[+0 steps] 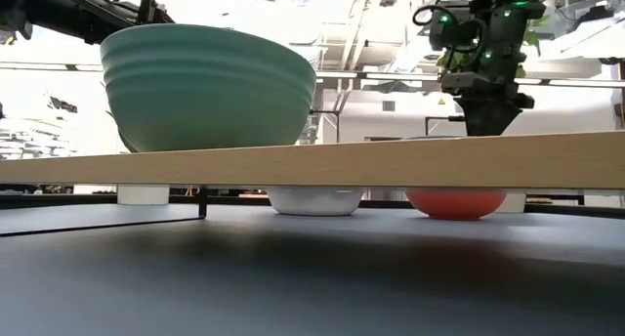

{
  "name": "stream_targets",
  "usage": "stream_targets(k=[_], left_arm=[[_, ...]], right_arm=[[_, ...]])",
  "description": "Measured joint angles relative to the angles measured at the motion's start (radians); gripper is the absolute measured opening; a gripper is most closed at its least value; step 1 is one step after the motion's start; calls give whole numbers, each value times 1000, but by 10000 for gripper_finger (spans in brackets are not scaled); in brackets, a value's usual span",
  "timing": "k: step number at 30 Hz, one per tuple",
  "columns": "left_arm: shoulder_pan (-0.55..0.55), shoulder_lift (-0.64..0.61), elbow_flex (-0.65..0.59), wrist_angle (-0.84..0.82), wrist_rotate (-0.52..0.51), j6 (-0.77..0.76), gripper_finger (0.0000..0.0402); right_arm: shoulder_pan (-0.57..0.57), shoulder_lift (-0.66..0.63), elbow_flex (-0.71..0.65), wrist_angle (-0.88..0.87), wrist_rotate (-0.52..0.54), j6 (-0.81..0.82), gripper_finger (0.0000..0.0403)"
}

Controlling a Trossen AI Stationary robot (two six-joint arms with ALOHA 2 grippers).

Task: Place and stack bowls onto a shelf
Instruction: Stack the blue bowl on top of the green bowl on the shelf

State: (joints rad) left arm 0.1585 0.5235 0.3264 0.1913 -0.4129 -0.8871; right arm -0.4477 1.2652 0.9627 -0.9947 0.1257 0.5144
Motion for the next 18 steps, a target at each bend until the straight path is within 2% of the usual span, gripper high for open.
stream_targets(k=[18], left_arm=[[0, 0, 0, 0, -6, 0, 147]], right_arm=[[3, -1, -51, 7, -24, -20, 194]])
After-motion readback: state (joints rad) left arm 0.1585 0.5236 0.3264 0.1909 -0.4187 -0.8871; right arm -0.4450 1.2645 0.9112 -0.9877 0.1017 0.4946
